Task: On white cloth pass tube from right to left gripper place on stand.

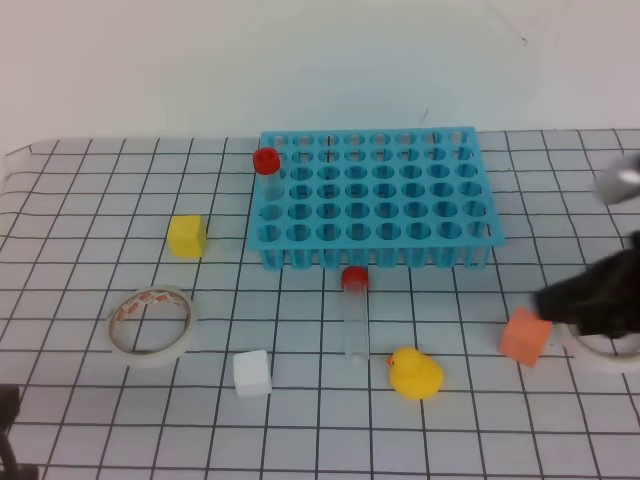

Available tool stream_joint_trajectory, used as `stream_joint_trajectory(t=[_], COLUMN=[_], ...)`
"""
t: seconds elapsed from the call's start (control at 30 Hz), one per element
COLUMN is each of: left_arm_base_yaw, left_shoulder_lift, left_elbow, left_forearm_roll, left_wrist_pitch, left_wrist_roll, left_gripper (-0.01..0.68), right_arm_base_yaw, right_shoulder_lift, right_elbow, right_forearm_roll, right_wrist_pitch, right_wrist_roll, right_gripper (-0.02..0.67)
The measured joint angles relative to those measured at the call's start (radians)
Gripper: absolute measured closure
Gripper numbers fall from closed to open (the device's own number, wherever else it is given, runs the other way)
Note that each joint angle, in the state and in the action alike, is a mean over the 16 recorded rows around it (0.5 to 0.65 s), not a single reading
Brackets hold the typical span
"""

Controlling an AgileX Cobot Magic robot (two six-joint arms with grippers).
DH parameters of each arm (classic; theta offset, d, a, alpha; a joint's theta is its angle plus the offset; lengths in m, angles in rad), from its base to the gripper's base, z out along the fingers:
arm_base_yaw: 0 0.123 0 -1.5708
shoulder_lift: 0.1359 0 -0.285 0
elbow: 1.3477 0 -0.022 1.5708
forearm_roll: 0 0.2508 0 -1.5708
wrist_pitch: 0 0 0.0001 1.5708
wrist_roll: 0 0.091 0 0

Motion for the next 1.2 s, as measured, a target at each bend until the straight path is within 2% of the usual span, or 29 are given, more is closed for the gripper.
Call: stream_joint_trajectory(t=[0.13,0.33,0.5,0.63,0.77,1.07,1.2], left_arm_base_yaw=[0.0,0.0,0.0,0.0,0.0,0.0,0.0], left_shoulder_lift=[0.003,0.004,0.004,0.004,0.004,0.004,0.004], left_elbow=[0.04,0.08,0.093,0.093,0.093,0.093,0.093], left_forearm_roll=[-0.029,-0.048,-0.055,-0.059,-0.064,-0.07,-0.072], left_wrist_pitch=[0.002,0.003,0.001,-0.001,-0.003,-0.005,-0.005], left_wrist_roll=[0.0,-0.001,-0.002,-0.002,-0.002,-0.002,-0.001], left_gripper=[0.674,0.674,0.674,0.674,0.674,0.674,0.674], right_arm_base_yaw=[0.144,0.333,0.423,0.452,0.463,0.464,0.464], right_shoulder_lift=[0.156,0.377,0.537,0.627,0.685,0.75,0.772], right_elbow=[-0.099,-0.332,-0.54,-0.653,-0.713,-0.741,-0.742], right_forearm_roll=[-0.023,-0.212,-0.39,-0.484,-0.521,-0.559,-0.579], right_wrist_pitch=[-0.026,0.038,0.146,0.218,0.243,0.204,0.183], right_wrist_roll=[0.032,0.199,0.352,0.432,0.476,0.559,0.598], right_gripper=[0.647,0.646,0.644,0.623,0.56,0.327,0.245])
